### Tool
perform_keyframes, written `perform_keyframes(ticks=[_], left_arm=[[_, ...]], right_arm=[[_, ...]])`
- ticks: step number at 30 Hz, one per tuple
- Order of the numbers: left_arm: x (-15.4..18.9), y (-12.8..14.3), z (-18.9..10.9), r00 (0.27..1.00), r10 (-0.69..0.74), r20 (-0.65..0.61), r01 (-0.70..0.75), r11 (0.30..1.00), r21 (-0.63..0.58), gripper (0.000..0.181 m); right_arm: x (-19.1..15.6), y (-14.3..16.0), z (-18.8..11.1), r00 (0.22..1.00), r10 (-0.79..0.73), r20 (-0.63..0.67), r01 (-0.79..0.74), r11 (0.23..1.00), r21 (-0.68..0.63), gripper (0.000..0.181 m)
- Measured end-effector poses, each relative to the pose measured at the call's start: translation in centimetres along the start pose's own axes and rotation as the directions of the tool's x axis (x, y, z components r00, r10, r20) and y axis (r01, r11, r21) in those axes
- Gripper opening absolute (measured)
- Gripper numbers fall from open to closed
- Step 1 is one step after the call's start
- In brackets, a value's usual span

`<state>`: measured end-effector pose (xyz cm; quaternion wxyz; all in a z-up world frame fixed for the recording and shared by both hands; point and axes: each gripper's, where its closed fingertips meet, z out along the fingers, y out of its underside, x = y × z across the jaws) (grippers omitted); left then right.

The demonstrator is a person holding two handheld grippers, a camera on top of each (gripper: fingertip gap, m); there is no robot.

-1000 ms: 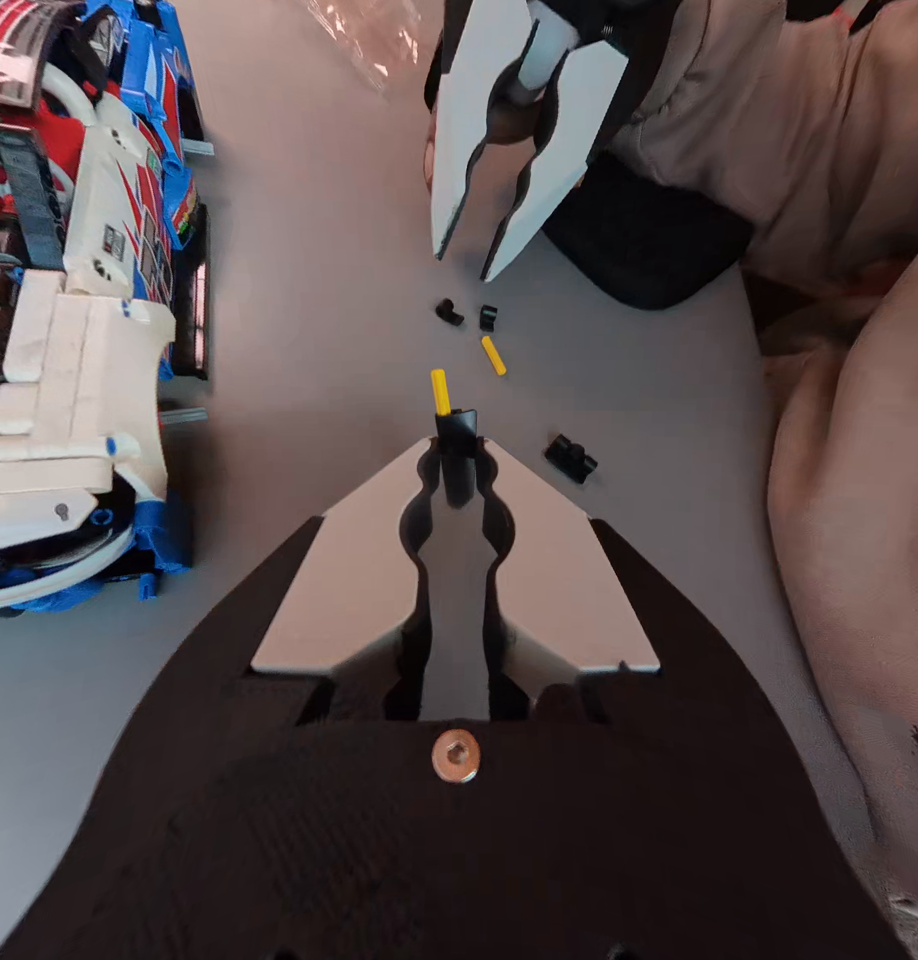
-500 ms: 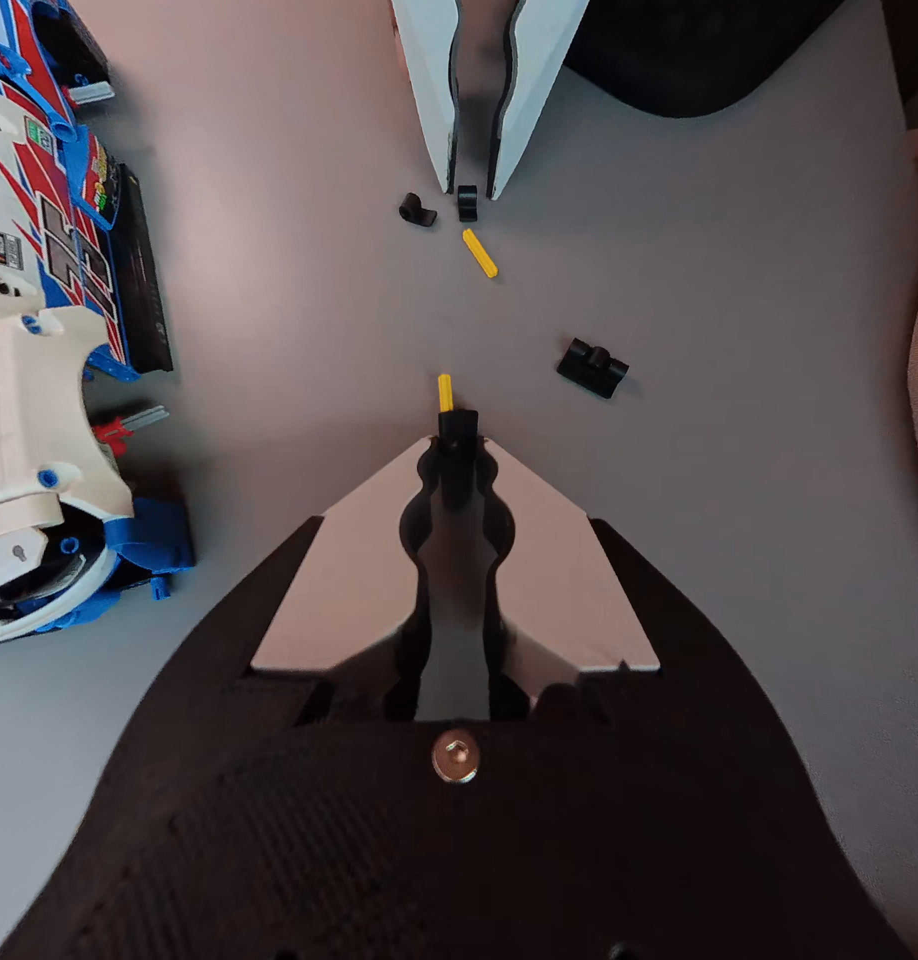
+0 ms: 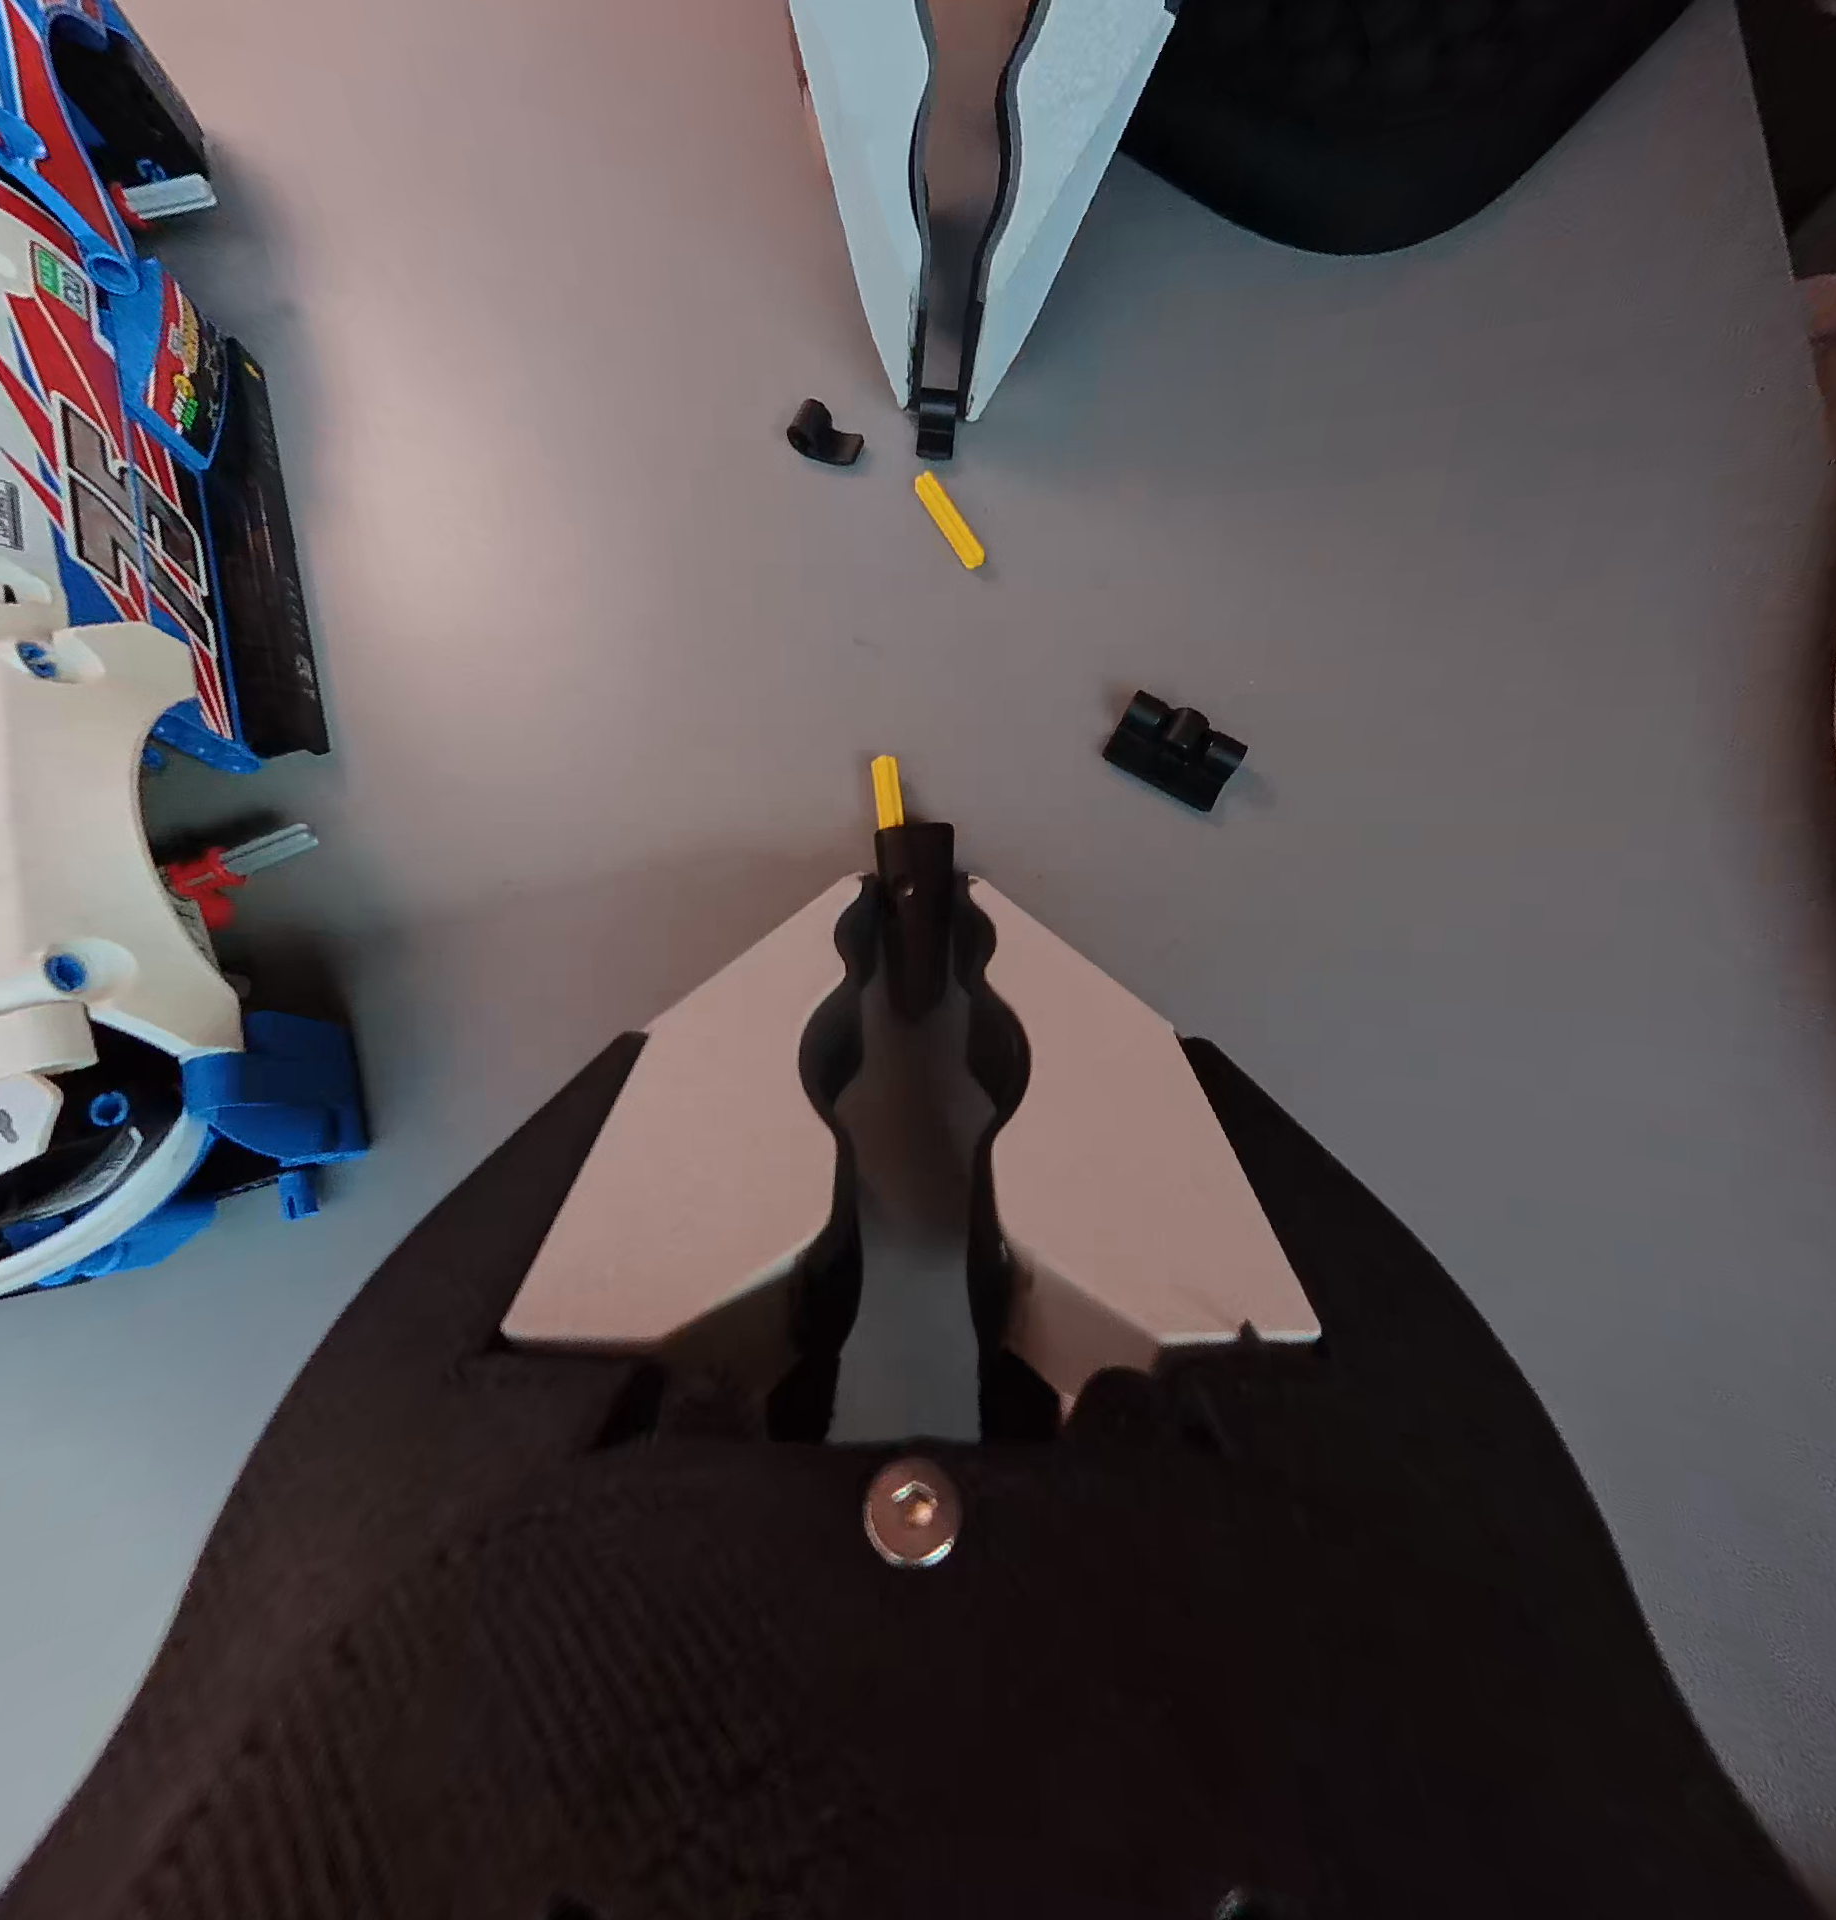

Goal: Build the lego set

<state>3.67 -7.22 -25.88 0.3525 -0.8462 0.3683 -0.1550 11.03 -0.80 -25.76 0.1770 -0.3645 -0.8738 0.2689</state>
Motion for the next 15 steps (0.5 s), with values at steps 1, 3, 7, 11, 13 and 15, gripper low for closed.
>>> perform_keyframes(ticks=[1,3,7,11,13,15], left_arm=[[0.0,0.0,0.0,1.0,0.001,0.001,-0.001,1.0,0.0,0.012],[0.0,0.0,0.0,1.0,-0.001,0.001,0.001,1.0,0.001,0.012],[-0.2,0.0,0.0,1.0,-0.011,0.007,0.011,1.0,0.003,0.012],[-0.5,-0.1,-0.3,0.999,-0.044,0.006,0.043,0.999,0.018,0.017],[-0.6,-0.7,-0.8,0.997,-0.079,-0.007,0.079,0.995,0.062,0.019],[-1.0,-1.7,-1.7,0.991,-0.13,-0.029,0.133,0.982,0.135,0.02]], right_arm=[[0.0,0.0,0.0,1.0,0.004,0.0,-0.004,1.0,-0.001,0.006],[0.0,0.0,0.0,1.0,0.01,0.0,-0.01,1.0,-0.002,0.006],[0.0,0.0,0.0,1.0,0.014,-0.001,-0.014,1.0,-0.001,0.006],[0.1,-0.6,-0.2,1.0,0.023,0.0,-0.023,0.999,0.043,0.005],[0.4,-1.6,-0.7,1.0,0.025,-0.014,-0.023,0.994,0.11,0.005],[1.4,-3.2,-1.5,0.997,0.02,-0.076,-0.003,0.977,0.214,0.005]])
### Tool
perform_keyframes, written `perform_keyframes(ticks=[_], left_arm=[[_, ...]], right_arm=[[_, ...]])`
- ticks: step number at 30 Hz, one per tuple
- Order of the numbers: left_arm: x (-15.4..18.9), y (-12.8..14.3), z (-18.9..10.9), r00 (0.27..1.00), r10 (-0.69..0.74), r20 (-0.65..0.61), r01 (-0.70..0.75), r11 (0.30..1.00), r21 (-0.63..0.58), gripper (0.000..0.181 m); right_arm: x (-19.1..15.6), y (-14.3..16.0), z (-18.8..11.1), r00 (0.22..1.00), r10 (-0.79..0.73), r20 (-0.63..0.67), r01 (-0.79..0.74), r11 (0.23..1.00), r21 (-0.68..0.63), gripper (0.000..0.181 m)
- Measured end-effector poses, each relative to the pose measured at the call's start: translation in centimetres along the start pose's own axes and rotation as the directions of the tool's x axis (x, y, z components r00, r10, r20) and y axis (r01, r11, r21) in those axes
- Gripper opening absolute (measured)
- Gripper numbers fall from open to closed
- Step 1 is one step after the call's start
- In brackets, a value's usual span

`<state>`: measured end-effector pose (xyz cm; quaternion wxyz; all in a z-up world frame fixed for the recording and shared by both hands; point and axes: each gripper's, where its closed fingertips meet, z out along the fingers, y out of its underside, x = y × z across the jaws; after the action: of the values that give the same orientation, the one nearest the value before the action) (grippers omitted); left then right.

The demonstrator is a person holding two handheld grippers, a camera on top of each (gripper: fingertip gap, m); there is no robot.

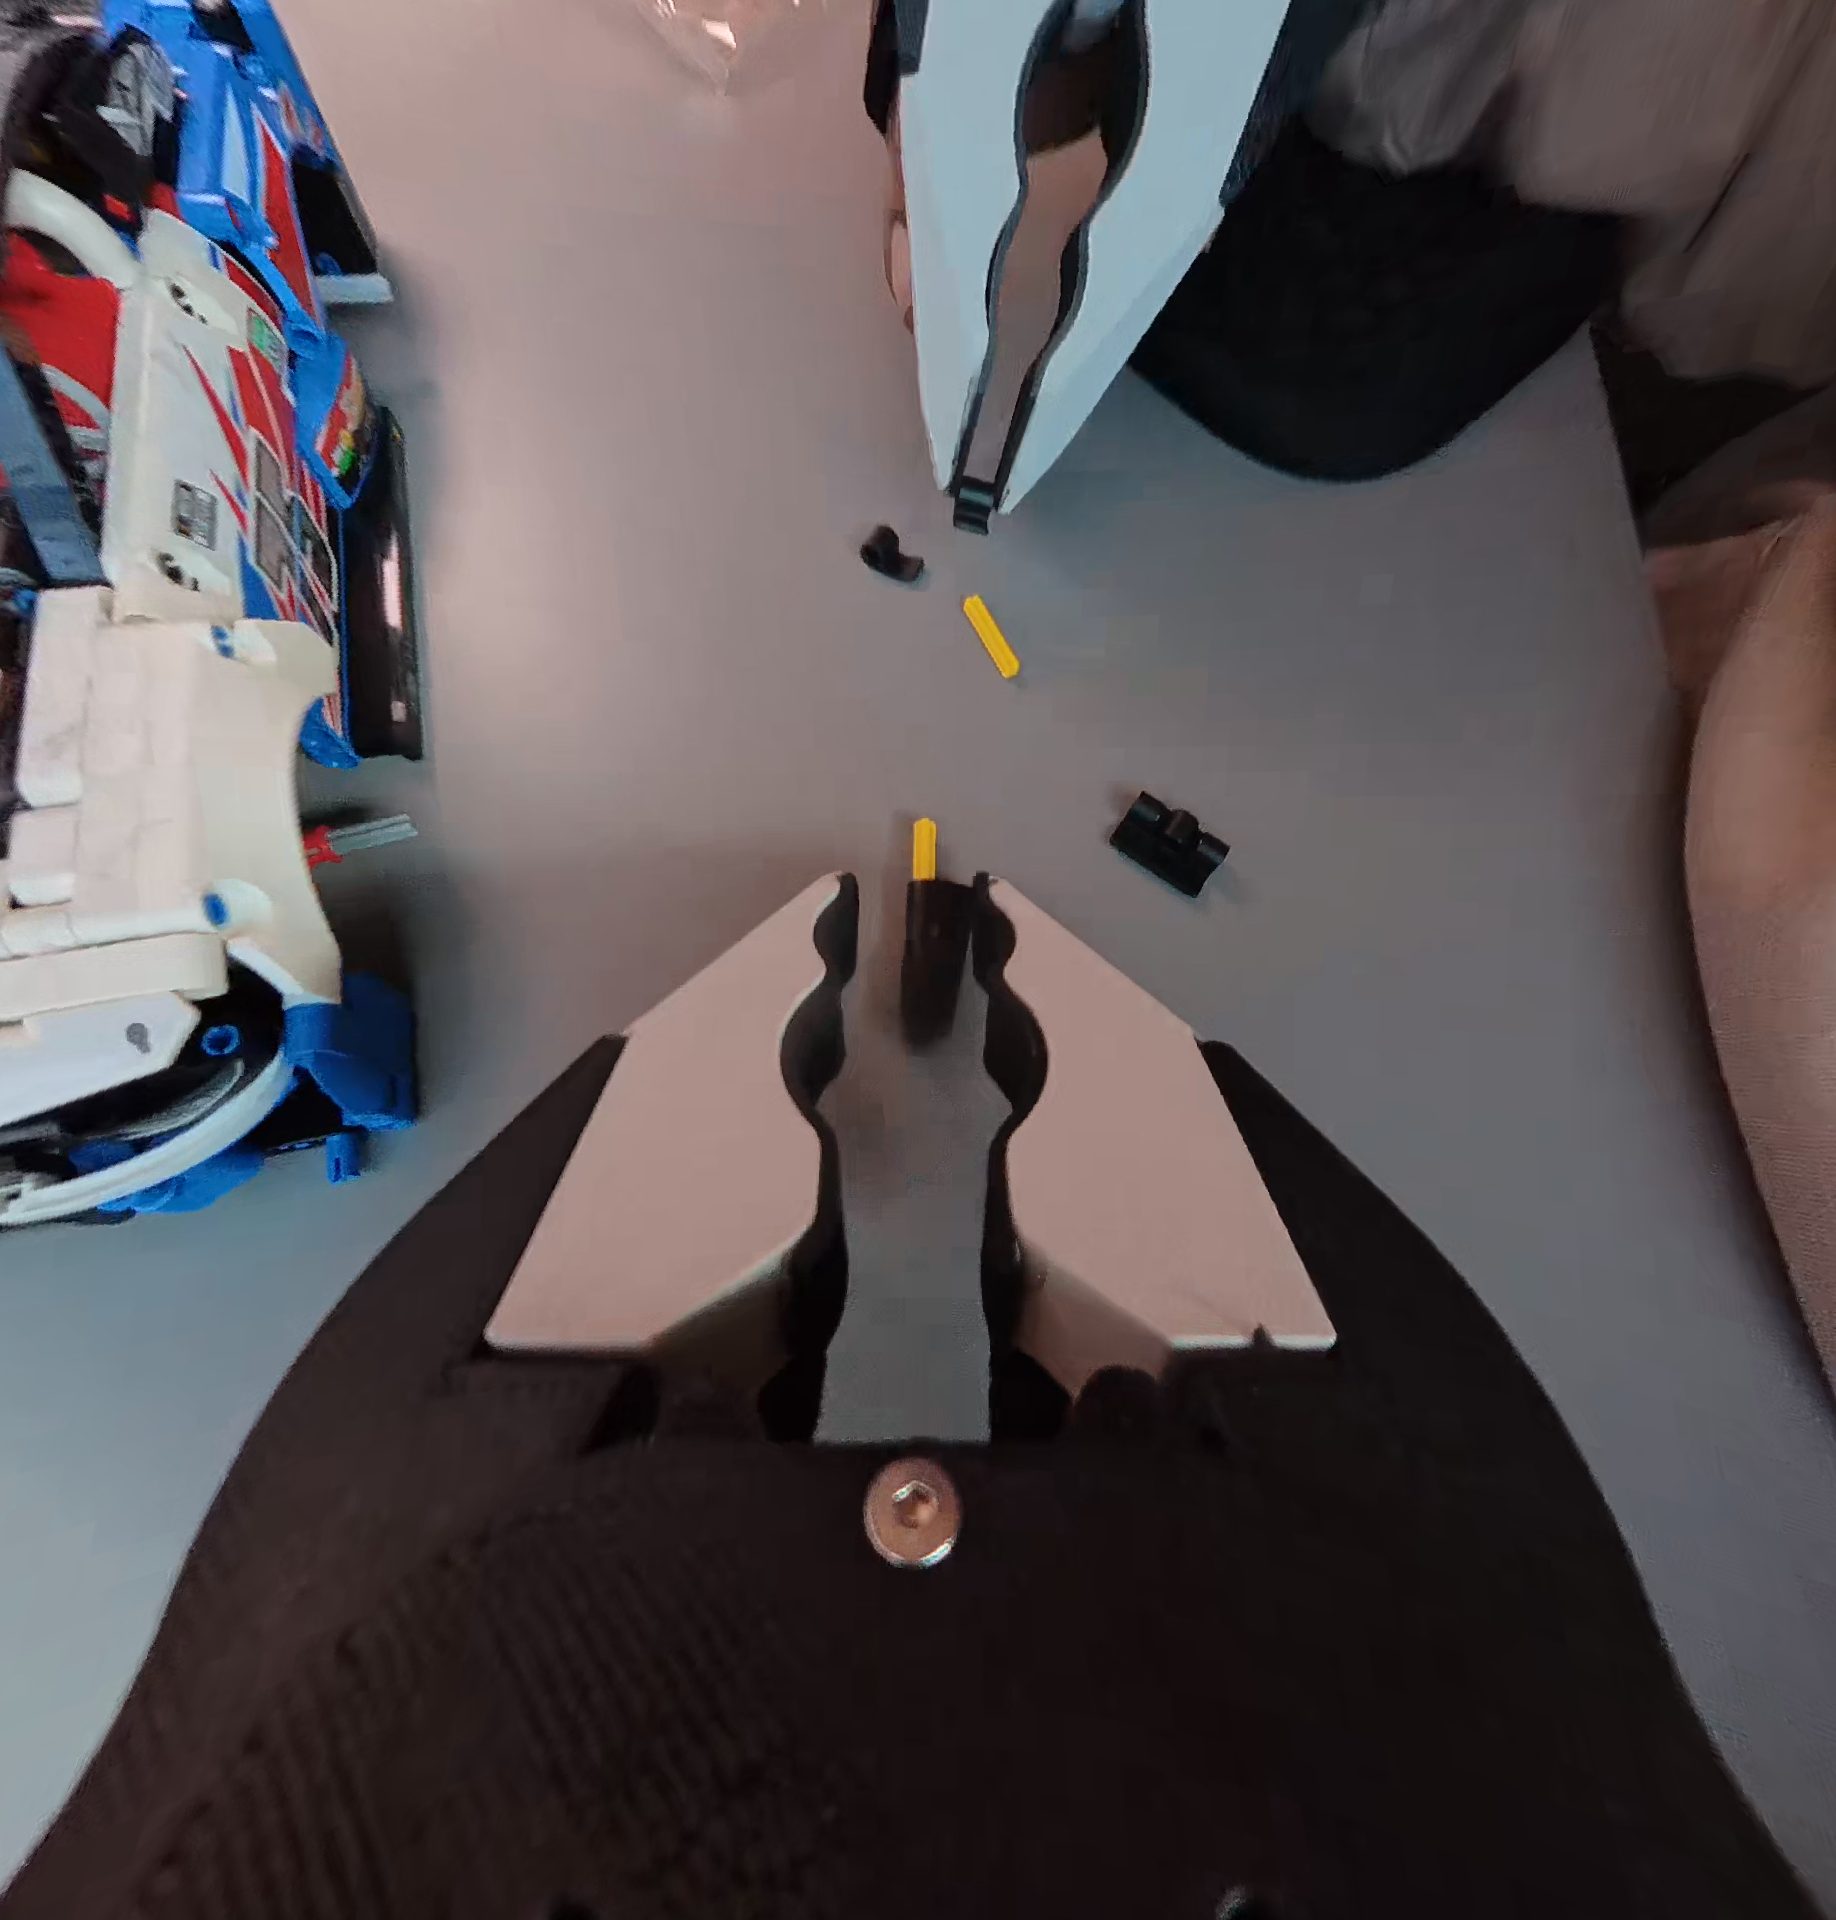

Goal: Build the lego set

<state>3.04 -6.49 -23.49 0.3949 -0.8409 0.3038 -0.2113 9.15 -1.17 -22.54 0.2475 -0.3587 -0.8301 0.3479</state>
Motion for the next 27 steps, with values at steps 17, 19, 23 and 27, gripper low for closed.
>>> perform_keyframes(ticks=[17,19,23,27], left_arm=[[2.0,-10.4,-3.7,0.545,-0.393,-0.741,0.807,0.484,0.337,0.026],[2.3,-10.8,-3.7,0.522,-0.379,-0.764,0.82,0.47,0.327,0.023],[2.7,-10.9,-3.9,0.517,-0.357,-0.778,0.82,0.468,0.33,0.016],[2.7,-10.6,-3.5,0.632,-0.353,-0.69,0.739,0.543,0.399,0.011]], right_arm=[[1.7,-10.7,-2.4,0.823,-0.195,-0.533,0.444,0.807,0.389,0.005],[1.3,-11.2,-2.3,0.794,-0.233,-0.561,0.493,0.787,0.371,0.005],[0.9,-11.3,-1.9,0.765,-0.282,-0.58,0.542,0.768,0.341,0.005],[0.9,-10.7,-1.6,0.779,-0.287,-0.558,0.526,0.783,0.332,0.006]])
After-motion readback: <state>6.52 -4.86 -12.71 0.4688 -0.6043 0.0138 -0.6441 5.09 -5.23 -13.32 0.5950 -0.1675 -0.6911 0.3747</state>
